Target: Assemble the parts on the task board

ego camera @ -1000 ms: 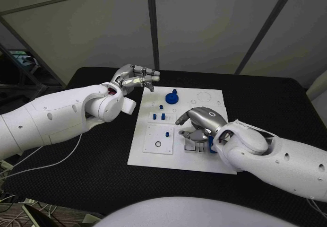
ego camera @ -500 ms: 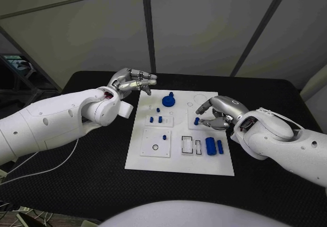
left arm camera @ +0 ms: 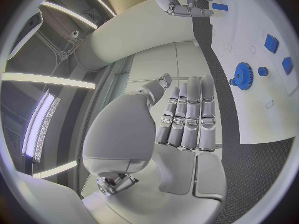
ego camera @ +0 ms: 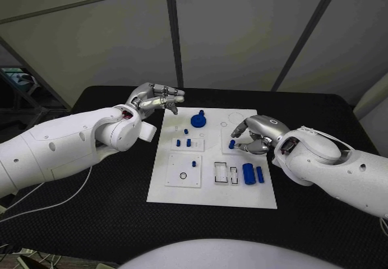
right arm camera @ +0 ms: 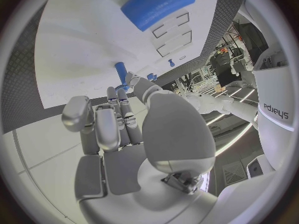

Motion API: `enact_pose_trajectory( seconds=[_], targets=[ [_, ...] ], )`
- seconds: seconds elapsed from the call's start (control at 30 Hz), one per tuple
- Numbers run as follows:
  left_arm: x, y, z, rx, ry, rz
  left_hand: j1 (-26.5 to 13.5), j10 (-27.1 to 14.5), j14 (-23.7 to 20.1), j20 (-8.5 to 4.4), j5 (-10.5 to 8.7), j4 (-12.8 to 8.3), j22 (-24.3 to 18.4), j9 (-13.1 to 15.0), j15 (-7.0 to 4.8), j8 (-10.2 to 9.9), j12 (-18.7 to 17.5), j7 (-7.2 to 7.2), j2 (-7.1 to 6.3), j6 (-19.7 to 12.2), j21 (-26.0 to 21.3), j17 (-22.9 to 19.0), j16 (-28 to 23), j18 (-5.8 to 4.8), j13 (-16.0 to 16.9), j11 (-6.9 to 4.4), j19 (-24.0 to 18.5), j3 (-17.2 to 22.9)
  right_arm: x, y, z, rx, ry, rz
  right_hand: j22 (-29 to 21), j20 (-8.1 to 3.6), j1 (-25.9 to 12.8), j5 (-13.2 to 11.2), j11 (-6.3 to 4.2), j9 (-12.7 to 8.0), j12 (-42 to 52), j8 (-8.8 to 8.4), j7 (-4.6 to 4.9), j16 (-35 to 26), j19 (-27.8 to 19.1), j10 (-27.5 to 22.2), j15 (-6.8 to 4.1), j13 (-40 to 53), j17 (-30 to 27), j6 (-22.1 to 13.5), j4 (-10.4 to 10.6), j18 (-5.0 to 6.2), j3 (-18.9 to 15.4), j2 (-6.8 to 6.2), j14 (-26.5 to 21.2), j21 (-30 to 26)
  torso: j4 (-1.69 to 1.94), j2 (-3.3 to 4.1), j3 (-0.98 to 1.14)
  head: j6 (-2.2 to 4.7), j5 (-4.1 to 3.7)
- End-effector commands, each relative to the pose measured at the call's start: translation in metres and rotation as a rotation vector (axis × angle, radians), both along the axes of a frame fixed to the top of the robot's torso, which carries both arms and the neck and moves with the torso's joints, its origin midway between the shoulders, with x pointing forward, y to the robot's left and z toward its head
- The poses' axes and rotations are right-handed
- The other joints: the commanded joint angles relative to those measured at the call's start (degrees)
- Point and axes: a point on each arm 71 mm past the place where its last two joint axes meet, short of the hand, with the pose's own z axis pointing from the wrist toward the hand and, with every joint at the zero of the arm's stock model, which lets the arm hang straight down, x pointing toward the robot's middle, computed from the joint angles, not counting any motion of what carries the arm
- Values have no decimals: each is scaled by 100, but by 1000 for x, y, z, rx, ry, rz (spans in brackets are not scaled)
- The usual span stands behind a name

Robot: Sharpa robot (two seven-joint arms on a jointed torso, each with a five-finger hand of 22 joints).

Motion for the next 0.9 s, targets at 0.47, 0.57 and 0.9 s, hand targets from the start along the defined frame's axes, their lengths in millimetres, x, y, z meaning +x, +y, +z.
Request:
enact_pose_trajectory(
  seconds=[0.47,0.57,0.9],
  targets=[
    [0,-1,1,-11,-9,-15,3,-22,-34,42,-7,1,-9,-2,8,-29,18,25,76,-8,-8,-5,-23,-69,7,2,-7,-48,6,12,-7,-54,24,29,152,-53,110,42,-80,-4,218,-21,-61,106,124,365,-93,8,85,102,35,24,84,131,169,90,2,-5,-2,-55,39],
    [0,-1,2,-11,-9,-15,3,-22,-34,42,-7,1,-9,-2,8,-29,18,25,76,-8,-8,-5,-23,-69,7,2,-7,-48,7,12,-8,-61,31,30,201,-70,127,45,-107,5,254,0,-75,130,157,487,-114,15,112,166,41,15,121,161,178,119,1,-5,-5,-61,39],
    [0,-1,2,-10,-9,-14,6,-22,-34,43,-7,2,-12,0,8,-27,27,23,87,-4,-14,-10,-22,-68,10,1,-6,-52,7,15,-11,-80,51,32,356,-137,178,45,-198,37,317,103,-133,179,255,824,-188,57,156,442,39,-16,183,232,194,213,-2,-7,-1,-73,45]
  ],
)
